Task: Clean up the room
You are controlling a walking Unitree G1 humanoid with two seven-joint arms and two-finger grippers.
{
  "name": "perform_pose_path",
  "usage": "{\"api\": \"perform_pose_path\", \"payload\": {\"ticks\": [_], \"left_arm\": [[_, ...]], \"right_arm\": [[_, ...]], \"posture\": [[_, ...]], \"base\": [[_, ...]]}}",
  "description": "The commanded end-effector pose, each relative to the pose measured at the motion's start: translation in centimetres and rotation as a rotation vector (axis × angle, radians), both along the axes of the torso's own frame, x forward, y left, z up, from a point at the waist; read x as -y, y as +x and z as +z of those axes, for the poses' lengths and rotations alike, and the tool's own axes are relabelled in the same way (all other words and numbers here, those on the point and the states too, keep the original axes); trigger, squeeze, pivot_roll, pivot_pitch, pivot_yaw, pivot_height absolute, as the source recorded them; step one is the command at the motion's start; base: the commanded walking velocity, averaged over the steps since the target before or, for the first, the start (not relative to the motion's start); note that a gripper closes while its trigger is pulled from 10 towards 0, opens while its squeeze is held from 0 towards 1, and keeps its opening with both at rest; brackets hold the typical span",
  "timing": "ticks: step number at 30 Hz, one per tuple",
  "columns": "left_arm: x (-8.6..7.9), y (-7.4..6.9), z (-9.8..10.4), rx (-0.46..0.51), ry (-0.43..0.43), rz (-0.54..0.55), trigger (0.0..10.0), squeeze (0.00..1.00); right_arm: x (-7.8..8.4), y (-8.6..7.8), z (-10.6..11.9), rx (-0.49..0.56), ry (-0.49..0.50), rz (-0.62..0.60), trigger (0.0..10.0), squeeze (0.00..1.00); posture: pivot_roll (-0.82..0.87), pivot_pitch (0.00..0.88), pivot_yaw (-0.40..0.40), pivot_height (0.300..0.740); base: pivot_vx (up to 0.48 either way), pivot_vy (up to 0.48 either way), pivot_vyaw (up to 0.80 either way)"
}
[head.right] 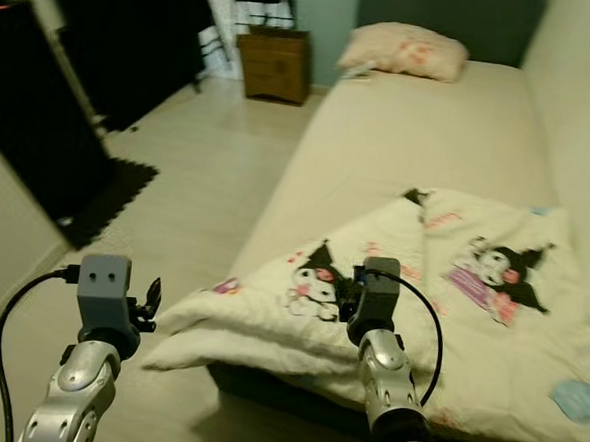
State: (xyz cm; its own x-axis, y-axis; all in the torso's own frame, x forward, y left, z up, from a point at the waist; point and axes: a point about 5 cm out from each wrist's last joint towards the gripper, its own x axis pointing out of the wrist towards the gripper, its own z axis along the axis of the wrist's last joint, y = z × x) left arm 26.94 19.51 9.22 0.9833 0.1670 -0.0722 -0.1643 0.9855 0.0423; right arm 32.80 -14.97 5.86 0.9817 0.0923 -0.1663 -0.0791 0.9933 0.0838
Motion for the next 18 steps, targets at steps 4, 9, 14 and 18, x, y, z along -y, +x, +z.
{"api": "perform_pose_path", "payload": {"ticks": [4,9,14,18], "left_arm": [[-0.21,-0.07,-0.17,-0.013,0.016,0.003,10.0,0.00],[-0.13,0.07,0.03,-0.006,0.025,-0.012,10.0,0.00],[-0.16,0.10,0.05,-0.004,0.031,-0.008,10.0,0.00],[-0.16,0.07,0.04,-0.004,0.032,-0.008,10.0,0.00]], "right_arm": [[-0.04,-0.22,-0.39,-0.018,0.004,-0.004,10.0,0.00],[-0.05,-0.10,-0.32,-0.019,0.012,-0.008,10.0,0.00],[-0.09,0.05,-0.17,-0.016,0.014,-0.006,10.0,0.00],[-0.09,0.07,-0.15,-0.016,0.014,-0.006,10.0,0.00]], "posture": [[-0.02,0.100,0.053,0.740],[-0.02,0.100,0.055,0.740],[-0.02,0.100,0.055,0.740],[-0.02,0.100,0.055,0.740]], "base": [[0.000,0.000,-0.80],[0.000,0.000,-0.80],[0.000,0.000,-0.80],[0.000,0.000,-0.80]]}}
